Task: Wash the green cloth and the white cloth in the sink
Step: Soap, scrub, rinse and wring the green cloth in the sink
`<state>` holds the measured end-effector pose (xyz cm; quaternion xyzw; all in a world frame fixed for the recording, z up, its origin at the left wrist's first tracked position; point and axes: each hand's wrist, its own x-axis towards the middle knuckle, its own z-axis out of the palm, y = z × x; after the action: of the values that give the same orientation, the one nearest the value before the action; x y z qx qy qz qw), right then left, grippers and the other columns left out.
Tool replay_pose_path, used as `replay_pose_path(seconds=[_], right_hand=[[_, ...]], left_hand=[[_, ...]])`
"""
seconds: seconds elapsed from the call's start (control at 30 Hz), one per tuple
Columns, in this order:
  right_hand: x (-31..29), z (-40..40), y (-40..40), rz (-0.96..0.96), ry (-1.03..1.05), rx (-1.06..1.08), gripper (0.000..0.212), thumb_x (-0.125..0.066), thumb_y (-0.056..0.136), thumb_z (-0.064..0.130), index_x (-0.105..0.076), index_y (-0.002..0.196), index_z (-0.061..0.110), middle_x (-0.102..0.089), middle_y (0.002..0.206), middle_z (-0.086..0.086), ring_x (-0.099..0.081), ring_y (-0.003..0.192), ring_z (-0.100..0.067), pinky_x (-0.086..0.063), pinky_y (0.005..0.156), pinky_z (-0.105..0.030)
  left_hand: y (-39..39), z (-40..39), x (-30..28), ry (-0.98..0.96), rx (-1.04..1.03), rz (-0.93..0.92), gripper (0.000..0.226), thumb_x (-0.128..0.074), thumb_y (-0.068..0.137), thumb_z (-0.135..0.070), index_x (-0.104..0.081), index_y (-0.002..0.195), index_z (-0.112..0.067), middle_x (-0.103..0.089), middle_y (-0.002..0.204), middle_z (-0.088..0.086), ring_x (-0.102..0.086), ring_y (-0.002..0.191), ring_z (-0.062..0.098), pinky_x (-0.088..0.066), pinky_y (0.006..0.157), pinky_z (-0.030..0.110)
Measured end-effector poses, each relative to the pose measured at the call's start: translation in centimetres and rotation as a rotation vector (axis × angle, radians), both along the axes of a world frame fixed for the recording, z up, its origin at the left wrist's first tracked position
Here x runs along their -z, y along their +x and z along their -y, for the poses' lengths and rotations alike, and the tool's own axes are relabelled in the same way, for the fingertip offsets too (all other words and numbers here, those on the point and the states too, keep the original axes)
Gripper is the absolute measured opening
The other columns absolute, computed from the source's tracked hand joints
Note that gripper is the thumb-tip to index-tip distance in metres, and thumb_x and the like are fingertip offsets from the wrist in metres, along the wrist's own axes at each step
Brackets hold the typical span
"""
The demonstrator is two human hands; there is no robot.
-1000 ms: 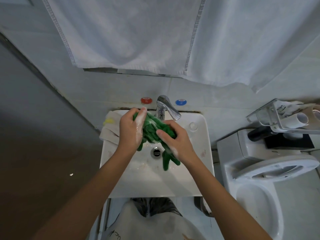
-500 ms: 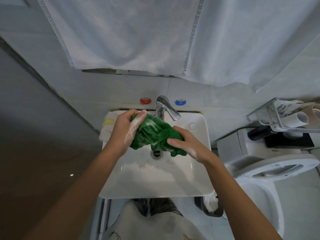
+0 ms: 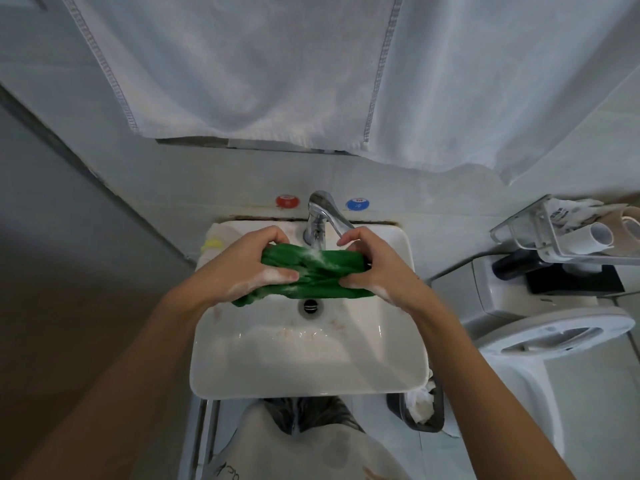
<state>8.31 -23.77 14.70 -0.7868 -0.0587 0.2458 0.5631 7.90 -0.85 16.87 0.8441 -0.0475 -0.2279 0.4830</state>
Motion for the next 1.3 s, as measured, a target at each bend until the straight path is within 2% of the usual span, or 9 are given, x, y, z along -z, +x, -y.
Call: replay_pose_path(seconds=[0.13,0.23,0.37,0.63,0.73,0.83,1.0,1.2,1.3], right_hand=[[-0.5,0.9,0.5,0.07,-0.177,-0.076,0.013,-0.076,0.081,0.014,-0.065,0.084,0.021,-0.06,0.072,0.006,-0.057,0.063,-0.003,-0.046,0.06,-0.018],[-0.3,1.4,0.8,0.078,-0.219,-0.129,0.017,-0.075,0.082,0.021,-0.063,0.075,0.011,-0.059,0.071,-0.007,-0.058,0.065,-0.015,-0.046,0.06,-0.027],[1.6,1.2,0.7,-0.017,0.0,-0.113,0.015,-0.071,0.082,0.011,-0.058,0.082,0.004,-0.059,0.078,-0.007,-0.061,0.079,-0.017,-0.052,0.072,-0.034],[4.2,-1.5,-0.9,-0.178,0.509,0.39,0.009,-0.059,0.092,0.013,-0.063,0.1,0.012,-0.07,0.094,-0.005,-0.066,0.091,-0.02,-0.054,0.074,-0.025],[3.6,-3.5,-0.8,-0.144,0.485,0.575,0.019,-0.054,0.097,0.025,-0.066,0.092,0.012,-0.07,0.091,-0.009,-0.067,0.089,-0.022,-0.055,0.076,-0.032],[2.4,-6.3,0.0,-0.149,0.438,0.803,0.038,-0.047,0.099,0.036,-0.065,0.079,0.01,-0.065,0.075,-0.012,-0.064,0.075,-0.025,-0.055,0.074,-0.035],[1.5,-9.3,-0.6,-0.014,0.322,0.787,0.03,-0.051,0.096,0.014,-0.058,0.067,0.01,-0.054,0.062,-0.007,-0.051,0.058,-0.013,-0.044,0.056,-0.027],[1.7,-8.4,1.0,-0.004,0.313,0.774,0.032,-0.048,0.096,0.003,-0.05,0.064,0.009,-0.047,0.051,0.003,-0.043,0.044,-0.004,-0.037,0.045,-0.017],[2.0,-9.5,-0.5,0.053,0.245,0.717,0.038,-0.046,0.095,0.004,-0.046,0.058,0.014,-0.043,0.053,0.001,-0.039,0.049,-0.009,-0.034,0.049,-0.023]], left_hand=[[0.4,-0.8,0.0,-0.013,0.031,0.05,0.009,-0.072,0.082,-0.017,-0.067,0.09,-0.02,-0.068,0.078,0.003,-0.065,0.068,0.027,-0.054,0.061,0.039],[0.5,-1.0,-0.1,-0.14,-0.052,0.047,0.013,-0.063,0.089,-0.017,-0.066,0.08,-0.009,-0.065,0.068,-0.003,-0.063,0.064,0.014,-0.05,0.056,0.022],[-0.1,-0.1,0.6,-0.37,-0.122,0.001,0.014,-0.057,0.092,-0.024,-0.062,0.083,-0.014,-0.066,0.074,-0.007,-0.065,0.074,0.01,-0.049,0.065,0.018],[-0.4,3.1,2.8,-0.283,-0.498,0.142,0.024,-0.048,0.096,-0.007,-0.057,0.086,-0.027,-0.061,0.084,-0.008,-0.058,0.07,-0.009,-0.046,0.064,0.014],[-0.5,4.7,3.5,-0.364,-0.627,0.138,0.017,-0.05,0.096,-0.013,-0.061,0.091,-0.024,-0.065,0.089,-0.006,-0.063,0.082,0.003,-0.052,0.075,0.022],[-1.6,7.4,3.9,-0.349,-0.643,0.115,0.01,-0.057,0.093,-0.026,-0.063,0.087,-0.02,-0.066,0.079,-0.005,-0.065,0.075,0.009,-0.054,0.069,0.026],[-0.6,9.0,3.9,-0.271,-0.881,0.258,0.031,-0.056,0.093,-0.026,-0.054,0.063,-0.019,-0.053,0.054,-0.006,-0.048,0.051,0.007,-0.041,0.051,0.022],[-2.2,10.8,3.2,-0.33,-0.876,0.28,0.031,-0.054,0.094,-0.022,-0.054,0.064,-0.021,-0.054,0.057,-0.008,-0.05,0.052,0.001,-0.043,0.054,0.018],[0.4,8.7,3.2,-0.306,-0.954,0.229,0.037,-0.054,0.094,-0.019,-0.049,0.057,-0.02,-0.049,0.048,-0.009,-0.043,0.045,0.0,-0.038,0.051,0.022]])
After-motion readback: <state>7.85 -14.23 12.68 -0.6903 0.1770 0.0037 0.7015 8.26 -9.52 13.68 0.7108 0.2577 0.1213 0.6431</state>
